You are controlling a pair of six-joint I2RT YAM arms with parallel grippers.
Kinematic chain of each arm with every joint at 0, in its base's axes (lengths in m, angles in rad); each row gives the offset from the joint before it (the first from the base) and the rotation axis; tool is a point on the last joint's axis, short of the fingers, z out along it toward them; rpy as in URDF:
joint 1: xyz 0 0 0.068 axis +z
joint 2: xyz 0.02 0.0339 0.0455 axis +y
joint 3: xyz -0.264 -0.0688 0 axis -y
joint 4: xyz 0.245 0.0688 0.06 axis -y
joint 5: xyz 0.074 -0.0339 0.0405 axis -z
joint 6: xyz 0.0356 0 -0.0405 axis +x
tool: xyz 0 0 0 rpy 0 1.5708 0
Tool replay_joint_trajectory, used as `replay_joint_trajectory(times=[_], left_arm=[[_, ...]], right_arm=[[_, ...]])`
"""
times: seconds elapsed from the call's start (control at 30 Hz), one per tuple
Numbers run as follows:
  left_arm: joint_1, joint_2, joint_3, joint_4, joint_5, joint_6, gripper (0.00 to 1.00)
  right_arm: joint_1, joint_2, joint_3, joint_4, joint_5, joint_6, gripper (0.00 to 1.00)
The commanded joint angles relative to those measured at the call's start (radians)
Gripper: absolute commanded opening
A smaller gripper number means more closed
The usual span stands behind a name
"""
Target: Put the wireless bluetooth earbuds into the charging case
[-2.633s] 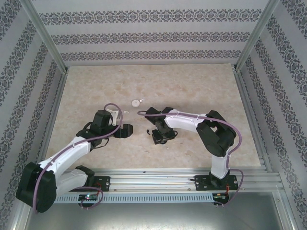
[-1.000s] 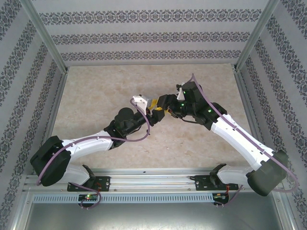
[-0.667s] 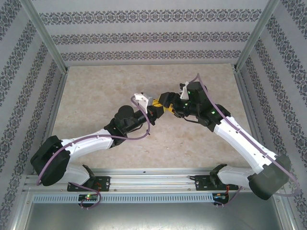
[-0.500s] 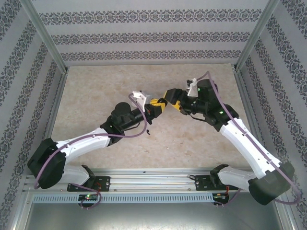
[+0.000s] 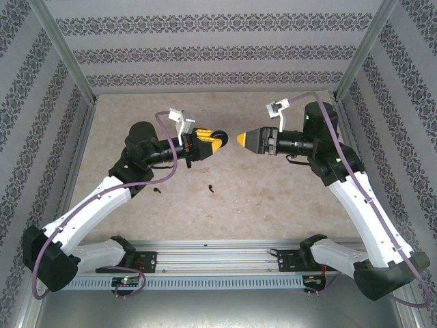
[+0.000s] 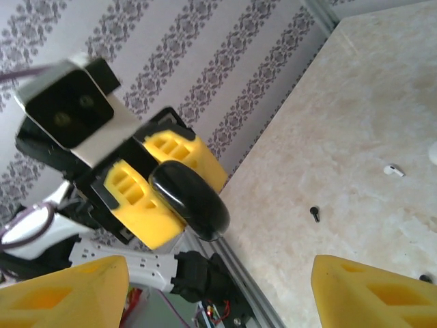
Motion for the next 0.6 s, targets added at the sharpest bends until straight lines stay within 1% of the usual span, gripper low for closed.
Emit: replay_joint_trajectory(times=[0.0, 0.1, 0.17, 0.27, 0.57], left_arm=[[0.024, 0.01, 0.057, -0.078, 0.174, -0.027, 0.0], [0.028, 0.035, 0.09, -0.087, 0.241, -0.065, 0.0], [0.03, 0.052, 0.105, -0.093, 0.271, -0.084, 0.0], [0.031, 0.067, 0.118, -0.091, 0.29, -0.106, 0.0], [0.03, 0.09, 0.129, -0.056, 0.334, -0.158, 0.0]], right_arm=[[0.043, 0.009, 0.058, -0.041, -0.012, -0.115, 0.71], [0.083, 0.018, 0.083, -0.054, -0.004, -0.155, 0.7], [0.096, 0.024, 0.091, -0.052, -0.004, -0.166, 0.67], [0.105, 0.035, 0.098, -0.044, -0.005, -0.171, 0.6], [0.129, 0.076, 0.104, -0.028, -0.017, -0.185, 0.48]])
